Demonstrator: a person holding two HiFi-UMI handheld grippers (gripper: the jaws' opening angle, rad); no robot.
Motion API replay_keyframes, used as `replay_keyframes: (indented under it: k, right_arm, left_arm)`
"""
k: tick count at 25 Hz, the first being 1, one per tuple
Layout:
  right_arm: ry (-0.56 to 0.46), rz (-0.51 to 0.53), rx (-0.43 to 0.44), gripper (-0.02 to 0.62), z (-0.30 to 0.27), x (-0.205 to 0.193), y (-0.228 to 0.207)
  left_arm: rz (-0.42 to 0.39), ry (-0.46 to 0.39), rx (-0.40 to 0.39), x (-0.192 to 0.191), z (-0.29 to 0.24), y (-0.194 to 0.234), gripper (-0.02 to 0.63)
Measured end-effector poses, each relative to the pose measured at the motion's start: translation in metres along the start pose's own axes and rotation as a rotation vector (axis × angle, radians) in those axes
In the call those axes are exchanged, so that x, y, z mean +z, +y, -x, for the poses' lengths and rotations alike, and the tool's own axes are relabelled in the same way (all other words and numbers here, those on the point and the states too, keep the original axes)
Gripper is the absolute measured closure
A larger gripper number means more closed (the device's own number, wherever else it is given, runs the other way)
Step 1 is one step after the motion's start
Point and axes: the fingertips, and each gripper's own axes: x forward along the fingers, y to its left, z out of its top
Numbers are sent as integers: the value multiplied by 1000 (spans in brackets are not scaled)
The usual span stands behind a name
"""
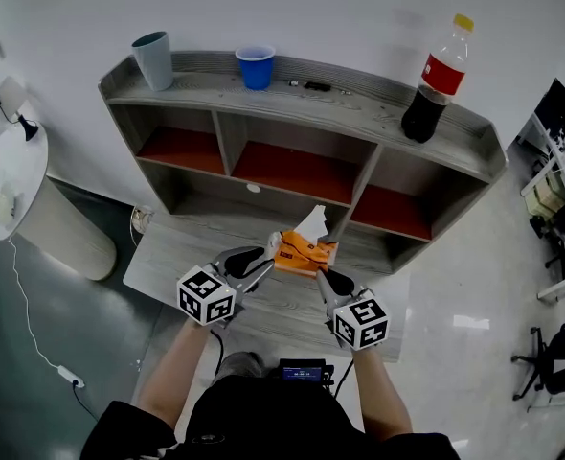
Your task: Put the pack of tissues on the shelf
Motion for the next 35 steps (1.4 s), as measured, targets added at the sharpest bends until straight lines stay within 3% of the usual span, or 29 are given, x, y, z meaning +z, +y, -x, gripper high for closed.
replay_keyframes:
  k: [3, 6, 9, 15, 23, 31, 35]
  right_arm:
    - [-2, 14, 22, 589, 1, 1, 3]
    - [-5, 22, 37, 589, 1, 3, 5]
    - [-9, 37, 41, 589, -2, 9, 4]
    - [-11, 1, 35, 589, -5, 20, 5]
    - [-27, -19, -1, 589, 1, 58, 4]
    - [-77, 146, -21, 589, -4, 120, 4]
    - [-111, 181, -38, 589, -18, 147, -5]
  left_arm:
    - [-19, 24, 19, -3, -4, -2, 477]
    - [-20, 23, 51, -3, -5, 1, 532]
    - [-24, 36, 34, 0, -8, 2, 571]
    - [-44, 73, 6, 13, -9, 4, 589]
    - [-41, 35, -4, 48, -6, 1, 594]
    - [-120, -32, -26, 102, -7, 16, 594]
    - [-155, -68, -23, 130, -15, 32, 595]
